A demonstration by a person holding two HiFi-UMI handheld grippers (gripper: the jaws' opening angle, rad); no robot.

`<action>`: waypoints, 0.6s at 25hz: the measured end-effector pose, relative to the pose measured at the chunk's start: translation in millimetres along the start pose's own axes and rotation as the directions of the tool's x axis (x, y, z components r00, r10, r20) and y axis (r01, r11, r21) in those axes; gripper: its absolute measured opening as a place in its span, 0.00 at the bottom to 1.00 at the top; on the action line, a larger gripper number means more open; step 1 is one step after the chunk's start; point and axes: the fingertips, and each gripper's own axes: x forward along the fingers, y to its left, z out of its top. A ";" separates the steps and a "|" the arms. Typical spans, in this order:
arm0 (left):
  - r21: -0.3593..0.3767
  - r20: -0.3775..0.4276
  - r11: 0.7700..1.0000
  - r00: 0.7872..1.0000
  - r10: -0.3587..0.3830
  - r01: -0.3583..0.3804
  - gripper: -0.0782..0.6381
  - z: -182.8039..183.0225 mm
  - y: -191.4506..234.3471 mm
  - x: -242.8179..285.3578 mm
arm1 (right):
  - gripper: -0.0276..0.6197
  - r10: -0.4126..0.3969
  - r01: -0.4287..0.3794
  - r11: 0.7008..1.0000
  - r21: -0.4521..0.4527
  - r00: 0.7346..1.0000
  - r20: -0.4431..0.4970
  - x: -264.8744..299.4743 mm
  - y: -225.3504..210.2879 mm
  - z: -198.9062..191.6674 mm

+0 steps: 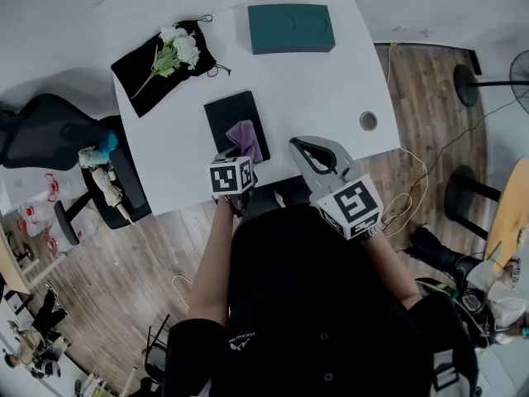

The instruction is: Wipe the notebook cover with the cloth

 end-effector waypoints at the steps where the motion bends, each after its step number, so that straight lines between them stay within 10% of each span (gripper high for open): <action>1: -0.002 -0.002 1.000 1.000 0.000 0.000 0.23 0.0 -4.1 3.1 | 0.05 0.001 -0.001 1.000 0.004 1.000 -0.001 -1.6 -3.8 -1.8; 15: 0.003 -0.028 1.000 1.000 0.005 -0.005 0.23 -7.6 -25.9 33.8 | 0.05 0.019 -0.019 1.000 -0.008 0.999 -0.033 -15.3 -26.5 -23.3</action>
